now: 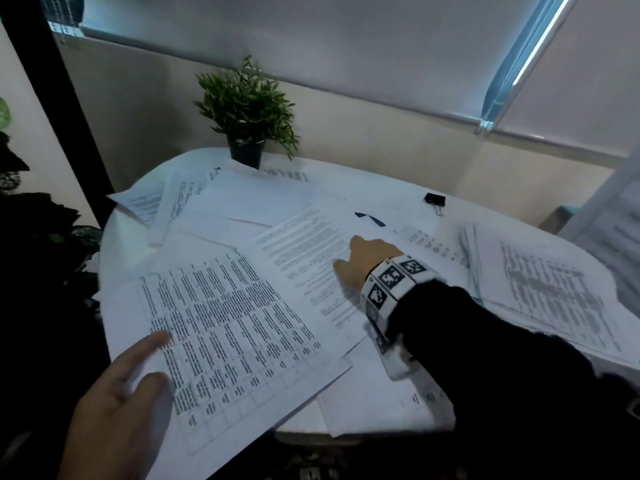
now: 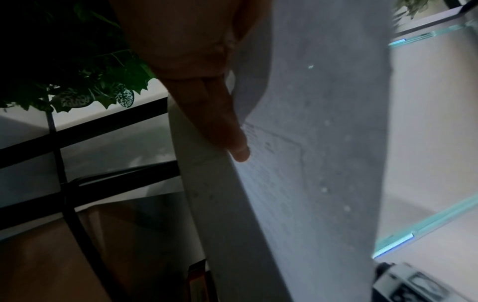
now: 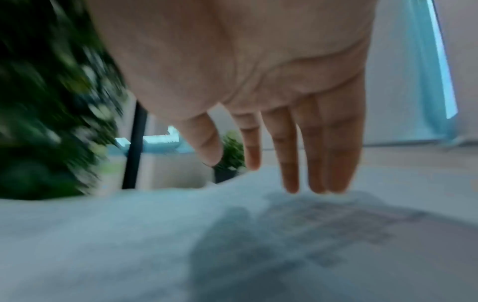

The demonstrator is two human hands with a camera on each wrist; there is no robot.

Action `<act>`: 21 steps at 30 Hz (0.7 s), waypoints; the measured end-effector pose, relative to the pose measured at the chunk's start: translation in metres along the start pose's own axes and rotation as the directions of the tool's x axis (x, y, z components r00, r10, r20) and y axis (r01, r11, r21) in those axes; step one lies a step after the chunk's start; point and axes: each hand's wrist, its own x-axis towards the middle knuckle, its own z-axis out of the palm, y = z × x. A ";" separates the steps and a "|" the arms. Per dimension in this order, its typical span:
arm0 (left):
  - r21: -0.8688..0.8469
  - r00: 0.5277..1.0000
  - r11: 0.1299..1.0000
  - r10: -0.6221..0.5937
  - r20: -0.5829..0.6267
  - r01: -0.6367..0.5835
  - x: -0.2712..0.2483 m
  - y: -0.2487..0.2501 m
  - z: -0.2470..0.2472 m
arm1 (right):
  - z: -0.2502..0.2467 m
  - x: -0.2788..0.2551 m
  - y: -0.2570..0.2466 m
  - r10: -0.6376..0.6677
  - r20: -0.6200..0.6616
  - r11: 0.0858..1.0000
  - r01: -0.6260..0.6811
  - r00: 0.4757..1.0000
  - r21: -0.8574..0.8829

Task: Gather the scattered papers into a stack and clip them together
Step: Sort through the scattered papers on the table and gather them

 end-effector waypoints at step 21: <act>-0.086 0.989 0.991 0.088 -0.118 -0.098 -0.027 0.039 0.012 | 0.011 -0.015 -0.013 -0.306 0.013 0.904 0.286 0.952 0.319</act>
